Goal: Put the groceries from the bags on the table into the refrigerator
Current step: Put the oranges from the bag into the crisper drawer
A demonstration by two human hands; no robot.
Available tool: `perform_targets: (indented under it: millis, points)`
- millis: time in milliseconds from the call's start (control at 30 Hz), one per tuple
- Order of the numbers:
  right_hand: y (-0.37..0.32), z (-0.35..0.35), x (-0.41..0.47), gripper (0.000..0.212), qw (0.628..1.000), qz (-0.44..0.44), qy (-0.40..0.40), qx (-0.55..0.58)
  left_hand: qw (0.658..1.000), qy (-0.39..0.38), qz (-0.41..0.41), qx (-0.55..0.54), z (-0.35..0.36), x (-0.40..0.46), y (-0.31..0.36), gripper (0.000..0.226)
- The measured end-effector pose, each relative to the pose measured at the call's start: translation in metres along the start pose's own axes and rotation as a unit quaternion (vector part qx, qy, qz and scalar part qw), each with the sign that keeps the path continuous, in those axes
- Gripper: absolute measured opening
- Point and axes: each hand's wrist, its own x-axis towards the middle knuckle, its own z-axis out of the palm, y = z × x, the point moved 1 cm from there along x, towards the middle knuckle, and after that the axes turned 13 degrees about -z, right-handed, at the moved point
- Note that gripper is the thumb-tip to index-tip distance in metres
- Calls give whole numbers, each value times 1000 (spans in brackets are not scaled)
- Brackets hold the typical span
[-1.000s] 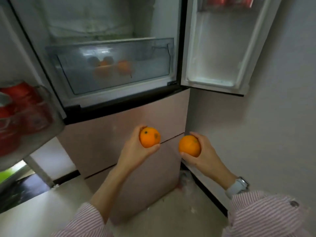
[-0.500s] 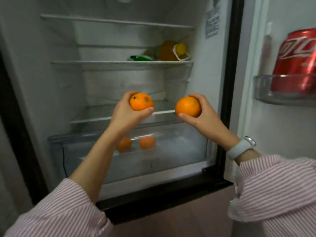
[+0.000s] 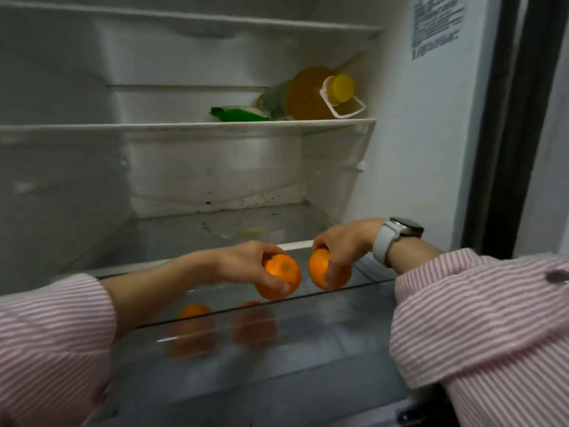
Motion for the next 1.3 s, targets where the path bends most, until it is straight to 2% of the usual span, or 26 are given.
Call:
perform_targets:
  millis: [100,267,500,700,900,1067,1200,1300]
  points:
    - [10,12,12,63,999,10,-49,1,998,23,26,57,16,21,-5,56]
    - [23,30,24,62,992,39,-119,1,992,57,30,113,51,50,-18,77]
    - [20,49,46,63,974,40,-215,-66,991,68,-8,114,74,69,-47,75]
    - [25,61,53,72,972,53,-227,-26,984,75,13,158,78,70,-51,76]
    - [26,58,53,73,969,72,-238,-5,986,34,12,160,75,70,-50,80]
    - [25,45,46,69,979,72,-175,70,984,-17,34,175,58,64,-43,92]
    - [17,28,29,56,989,49,-78,118,974,-36,78,210,23,46,-19,68]
    - [6,12,12,45,994,23,38,103,959,-41,98,264,0,23,1,55]
